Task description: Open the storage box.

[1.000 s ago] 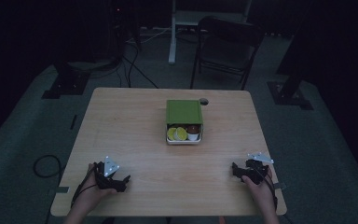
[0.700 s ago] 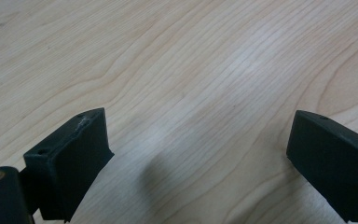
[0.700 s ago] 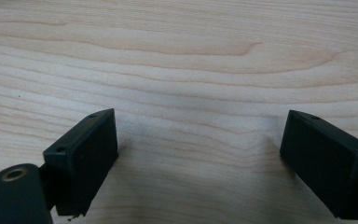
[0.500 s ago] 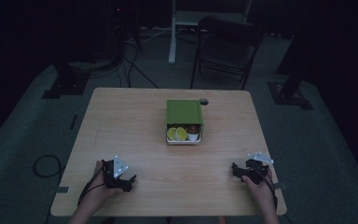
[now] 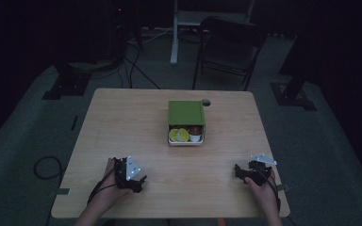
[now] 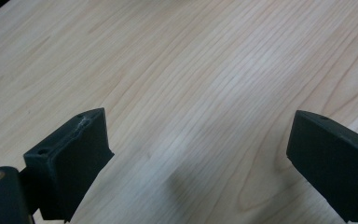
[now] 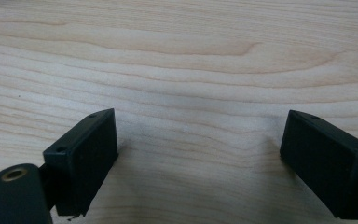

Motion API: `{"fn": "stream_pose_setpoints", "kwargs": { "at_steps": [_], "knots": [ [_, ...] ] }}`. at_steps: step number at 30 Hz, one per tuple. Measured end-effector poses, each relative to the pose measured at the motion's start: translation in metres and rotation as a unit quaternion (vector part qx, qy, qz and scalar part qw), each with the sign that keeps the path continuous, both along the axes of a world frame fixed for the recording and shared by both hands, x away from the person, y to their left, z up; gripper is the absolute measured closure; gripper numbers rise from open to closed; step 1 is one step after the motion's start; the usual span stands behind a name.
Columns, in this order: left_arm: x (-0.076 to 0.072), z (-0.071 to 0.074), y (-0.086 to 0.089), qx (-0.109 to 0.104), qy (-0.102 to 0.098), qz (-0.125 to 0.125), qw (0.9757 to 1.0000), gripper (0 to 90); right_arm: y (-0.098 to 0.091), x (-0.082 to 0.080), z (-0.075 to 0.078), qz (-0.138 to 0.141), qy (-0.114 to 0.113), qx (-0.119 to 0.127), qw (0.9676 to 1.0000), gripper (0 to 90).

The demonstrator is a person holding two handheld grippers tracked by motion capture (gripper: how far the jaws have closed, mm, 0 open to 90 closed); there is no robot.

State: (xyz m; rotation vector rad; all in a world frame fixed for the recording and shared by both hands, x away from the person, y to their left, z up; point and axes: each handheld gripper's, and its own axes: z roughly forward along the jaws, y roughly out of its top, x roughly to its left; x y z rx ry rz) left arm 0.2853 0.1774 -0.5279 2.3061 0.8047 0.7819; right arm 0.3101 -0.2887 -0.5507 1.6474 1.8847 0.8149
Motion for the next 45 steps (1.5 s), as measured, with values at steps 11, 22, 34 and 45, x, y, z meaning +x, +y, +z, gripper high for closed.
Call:
{"fn": "stream_pose_setpoints", "kwargs": {
  "at_steps": [11, 22, 34, 45],
  "knots": [
    [0.002, 0.001, -0.022, 0.007, -0.016, -0.035, 0.9992, 6.3, 0.0, 0.0, 0.0, 0.0, 0.0, 0.0, 1.0, 10.6],
    [0.002, 0.004, -0.049, 0.014, -0.05, -0.082, 0.9953, 6.3, 0.0, 0.0, 0.0, 0.0, 0.0, 0.0, 1.0, 10.6],
    [0.005, -0.01, -0.075, 0.05, -0.072, -0.119, 0.989, 6.3, 0.0, 0.0, 0.0, 0.0, 0.0, 0.0, 1.0, 10.6],
    [0.009, -0.01, -0.1, 0.059, -0.108, -0.149, 0.9811, 6.4, 0.0, 0.0, 0.0, 0.0, 0.0, 0.0, 1.0, 10.6]
  ]
}}
